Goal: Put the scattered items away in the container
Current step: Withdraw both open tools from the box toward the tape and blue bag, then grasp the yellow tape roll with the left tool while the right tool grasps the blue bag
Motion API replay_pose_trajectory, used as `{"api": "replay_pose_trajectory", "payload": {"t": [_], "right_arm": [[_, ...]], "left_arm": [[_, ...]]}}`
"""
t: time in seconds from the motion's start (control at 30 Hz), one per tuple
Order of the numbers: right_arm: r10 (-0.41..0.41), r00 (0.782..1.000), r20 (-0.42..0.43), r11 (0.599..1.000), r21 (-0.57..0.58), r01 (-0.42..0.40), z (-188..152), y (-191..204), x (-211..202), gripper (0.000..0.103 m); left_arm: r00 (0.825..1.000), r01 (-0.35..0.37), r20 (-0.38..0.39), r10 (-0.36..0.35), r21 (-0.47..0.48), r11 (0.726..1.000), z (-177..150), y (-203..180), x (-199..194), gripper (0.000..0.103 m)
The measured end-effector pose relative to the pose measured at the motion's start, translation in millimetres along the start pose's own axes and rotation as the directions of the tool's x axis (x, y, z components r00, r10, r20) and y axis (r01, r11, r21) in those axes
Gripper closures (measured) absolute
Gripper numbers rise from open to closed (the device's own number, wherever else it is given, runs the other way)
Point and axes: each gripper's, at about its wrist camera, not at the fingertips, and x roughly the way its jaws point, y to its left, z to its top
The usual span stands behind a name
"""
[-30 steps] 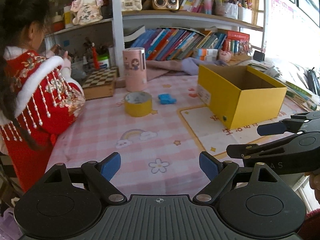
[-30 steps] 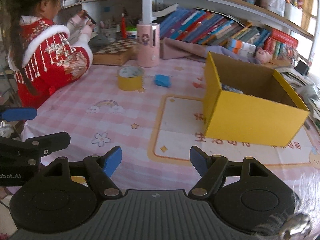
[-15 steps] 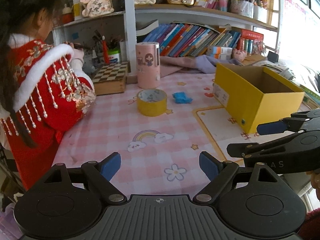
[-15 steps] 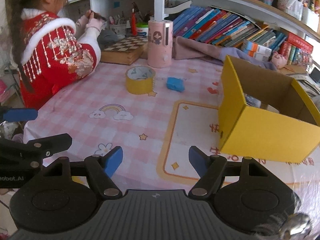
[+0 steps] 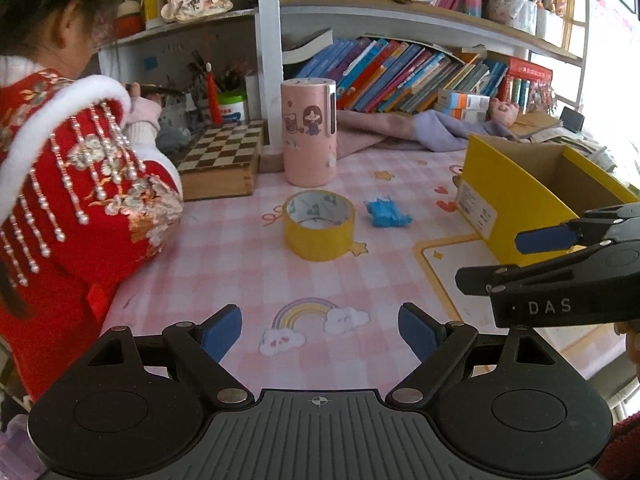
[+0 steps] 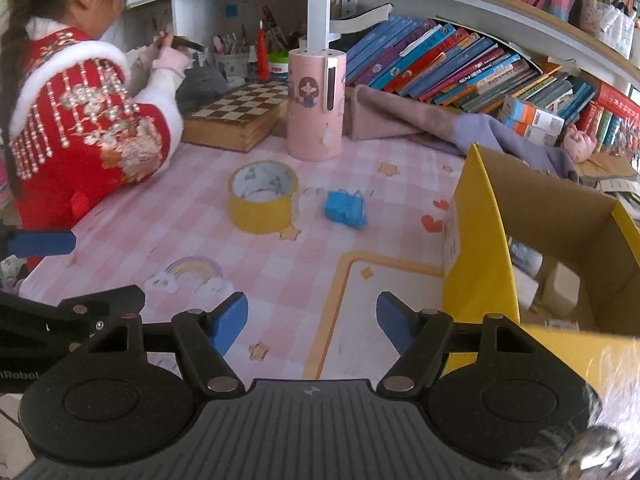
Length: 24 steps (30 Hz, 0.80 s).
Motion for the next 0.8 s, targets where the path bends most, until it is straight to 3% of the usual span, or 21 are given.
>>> {"api": "replay_pose_trajectory", "payload": {"t": [0.4, 0.8], "right_arm": [[0.027, 0.999, -0.032, 0.999, 0.028, -0.026, 28.2, -21.7, 49.7, 0.033], [0.037, 0.995, -0.095, 0.990, 0.139, -0.023, 62.7, -47.7, 105.3, 0.038]], "left_arm": [[0.999, -0.024, -0.048, 0.024, 0.001, 1.000, 18.2, 3.9, 48.3, 0.015], [0.998, -0.030, -0.059, 0.029, -0.017, 0.999, 51.7, 14.3, 98.7, 0.015]]}}
